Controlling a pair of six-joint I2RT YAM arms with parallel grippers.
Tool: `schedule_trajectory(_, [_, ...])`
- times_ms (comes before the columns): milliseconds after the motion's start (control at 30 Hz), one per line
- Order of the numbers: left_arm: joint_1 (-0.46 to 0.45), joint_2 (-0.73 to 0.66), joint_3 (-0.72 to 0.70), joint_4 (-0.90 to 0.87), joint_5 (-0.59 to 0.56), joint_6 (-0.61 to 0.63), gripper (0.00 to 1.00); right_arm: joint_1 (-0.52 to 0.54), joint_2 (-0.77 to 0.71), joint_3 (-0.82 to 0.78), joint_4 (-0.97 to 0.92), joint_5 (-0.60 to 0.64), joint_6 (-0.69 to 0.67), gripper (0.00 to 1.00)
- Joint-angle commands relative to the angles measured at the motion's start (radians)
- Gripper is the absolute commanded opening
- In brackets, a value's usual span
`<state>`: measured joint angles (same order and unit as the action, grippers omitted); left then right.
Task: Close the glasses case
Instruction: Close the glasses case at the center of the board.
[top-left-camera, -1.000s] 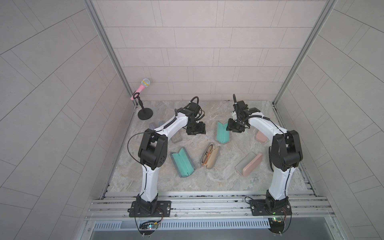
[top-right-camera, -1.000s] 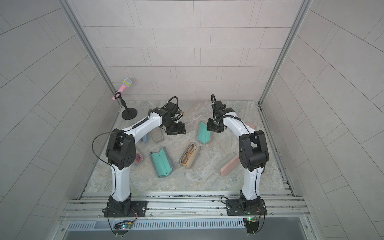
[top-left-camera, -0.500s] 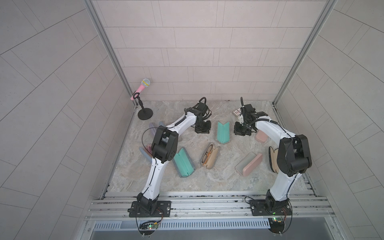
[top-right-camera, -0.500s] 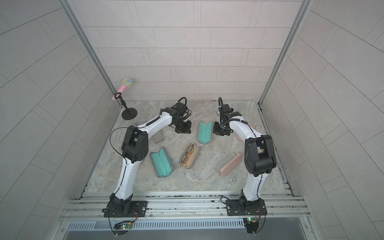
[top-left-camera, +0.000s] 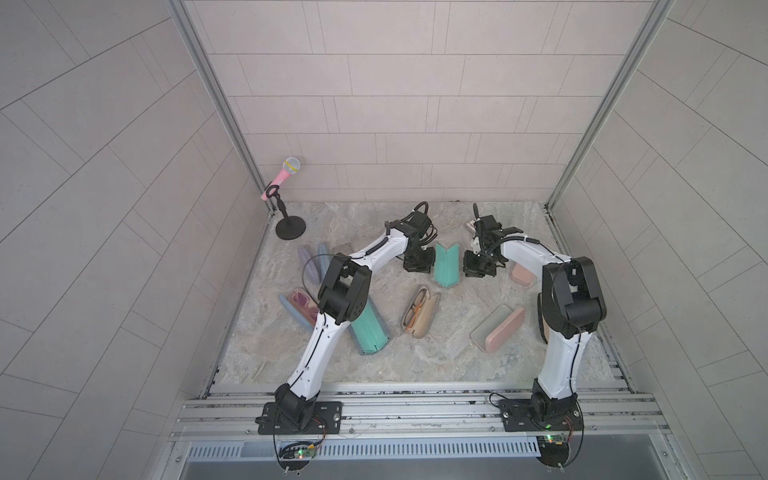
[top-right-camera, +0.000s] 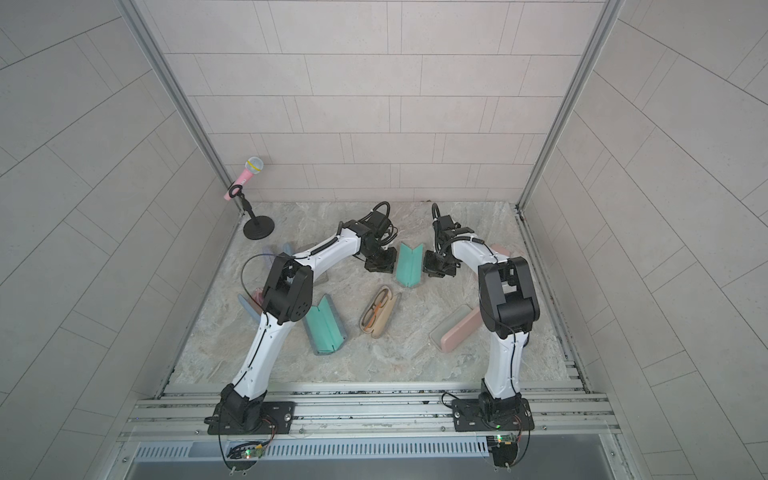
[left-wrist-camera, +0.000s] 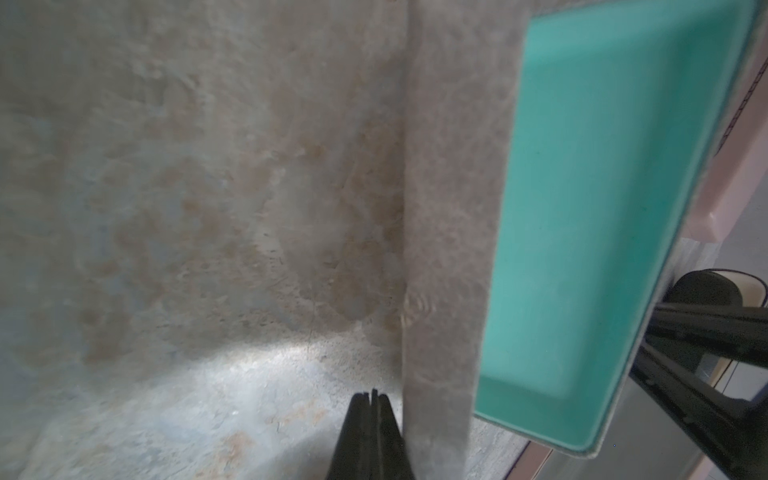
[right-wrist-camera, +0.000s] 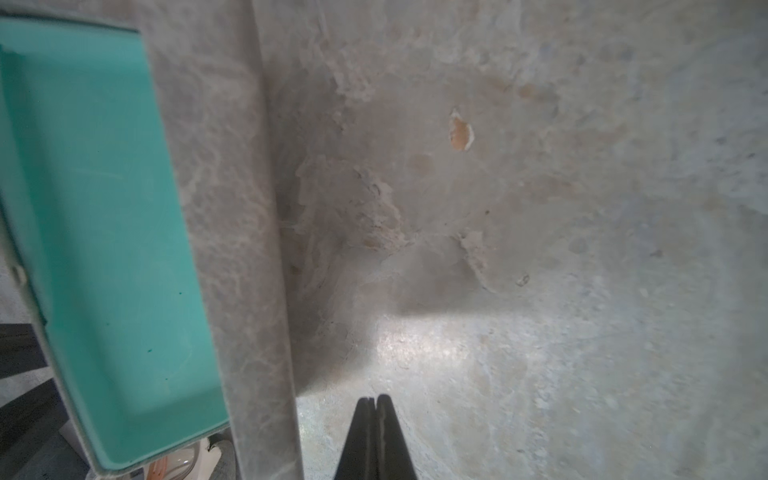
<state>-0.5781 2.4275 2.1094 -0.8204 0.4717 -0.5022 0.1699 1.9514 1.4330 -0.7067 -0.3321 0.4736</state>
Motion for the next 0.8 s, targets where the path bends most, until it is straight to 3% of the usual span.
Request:
schedule_trajectory(0, [-0.007, 0.024, 0.033, -0.02, 0.003, -0.012, 0.0, 0.001, 0.026, 0.043, 0.001, -0.013, -0.012, 0.02])
schedule_trajectory(767, [-0.049, 0.016, 0.086, -0.037, 0.01, -0.01, 0.0, 0.129, 0.119, 0.206, -0.078, -0.07, -0.093, 0.05])
